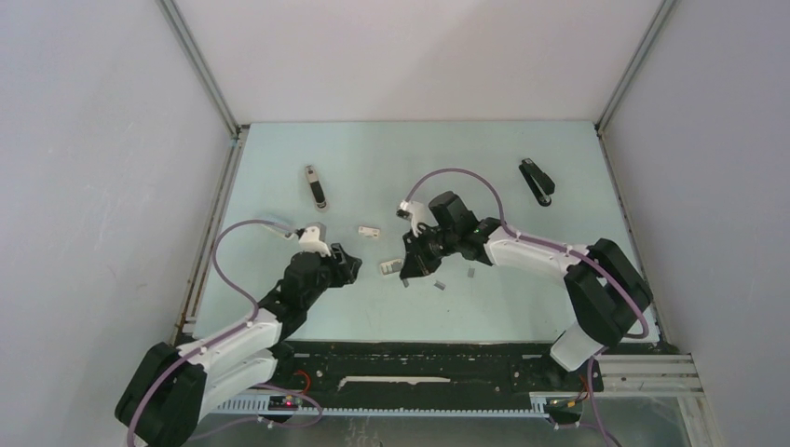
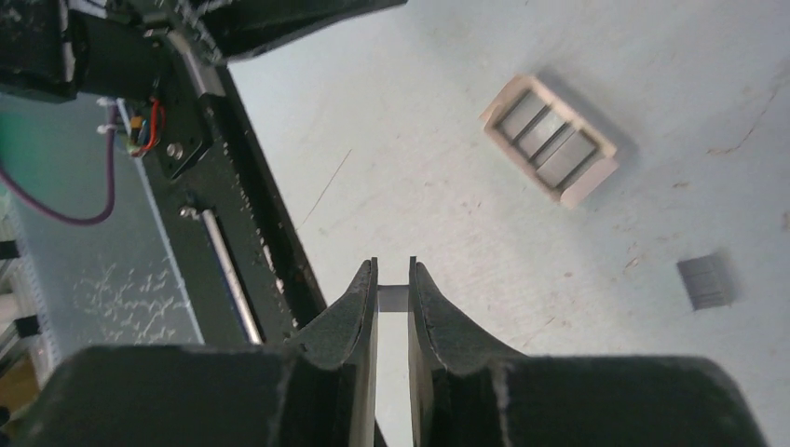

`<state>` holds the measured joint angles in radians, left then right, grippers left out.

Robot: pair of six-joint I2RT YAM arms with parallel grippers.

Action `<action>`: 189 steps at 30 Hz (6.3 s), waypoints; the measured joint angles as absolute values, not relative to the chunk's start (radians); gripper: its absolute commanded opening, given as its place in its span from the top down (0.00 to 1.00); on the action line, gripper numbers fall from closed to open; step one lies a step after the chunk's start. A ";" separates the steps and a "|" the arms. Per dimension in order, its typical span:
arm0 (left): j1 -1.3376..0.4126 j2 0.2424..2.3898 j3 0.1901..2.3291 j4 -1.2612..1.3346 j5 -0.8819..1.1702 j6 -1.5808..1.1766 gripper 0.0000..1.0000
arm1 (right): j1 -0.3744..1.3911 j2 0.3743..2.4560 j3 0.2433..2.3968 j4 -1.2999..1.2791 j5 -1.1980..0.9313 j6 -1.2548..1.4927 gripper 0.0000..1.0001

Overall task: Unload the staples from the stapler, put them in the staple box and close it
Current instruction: Place the staple in the staple box.

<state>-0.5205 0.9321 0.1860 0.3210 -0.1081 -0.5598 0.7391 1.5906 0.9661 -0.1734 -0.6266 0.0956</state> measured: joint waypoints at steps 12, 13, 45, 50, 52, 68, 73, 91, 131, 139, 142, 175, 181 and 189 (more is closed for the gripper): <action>-0.521 0.791 0.136 0.287 -0.132 -0.560 0.44 | 0.801 1.752 1.157 -0.192 -0.449 0.153 0.78; -0.521 0.781 0.134 0.282 -0.133 -0.559 0.44 | 0.804 1.768 1.174 -0.193 -0.433 0.160 0.78; -0.521 0.684 0.126 0.229 -0.140 -0.556 0.44 | 0.848 1.910 1.273 -0.220 -0.130 0.225 0.76; -0.521 0.675 0.126 0.228 -0.145 -0.557 0.44 | 0.857 1.917 1.273 -0.221 -0.113 0.230 0.76; -0.521 0.670 0.126 0.228 -0.147 -0.557 0.44 | 0.859 1.919 1.273 -0.220 -0.112 0.231 0.76; -0.521 0.666 0.126 0.226 -0.147 -0.556 0.44 | 0.862 1.927 1.273 -0.229 -0.101 0.239 0.75; -0.521 0.666 0.126 0.226 -0.147 -0.556 0.44 | 0.865 1.927 1.273 -0.229 -0.102 0.242 0.75; -0.521 0.664 0.126 0.226 -0.147 -0.556 0.44 | 0.866 1.937 1.273 -0.229 -0.088 0.249 0.74; -0.521 0.653 0.108 0.221 -0.147 -0.556 0.44 | 0.866 1.914 1.287 -0.237 -0.111 0.207 0.79; -0.521 0.654 0.108 0.222 -0.147 -0.556 0.44 | 0.860 1.926 1.321 -0.237 -0.114 0.194 0.88; -0.521 0.654 0.108 0.222 -0.147 -0.556 0.44 | 0.857 1.940 1.322 -0.240 -0.114 0.187 0.89; -0.521 0.653 0.108 0.222 -0.147 -0.556 0.44 | 0.853 1.967 1.314 -0.274 -0.113 0.159 0.88; -0.521 0.653 0.108 0.222 -0.147 -0.556 0.44 | 0.853 1.952 1.294 -0.273 -0.114 0.157 0.89; -0.521 0.653 0.108 0.222 -0.147 -0.556 0.44 | 0.853 1.930 1.279 -0.274 -0.113 0.151 0.89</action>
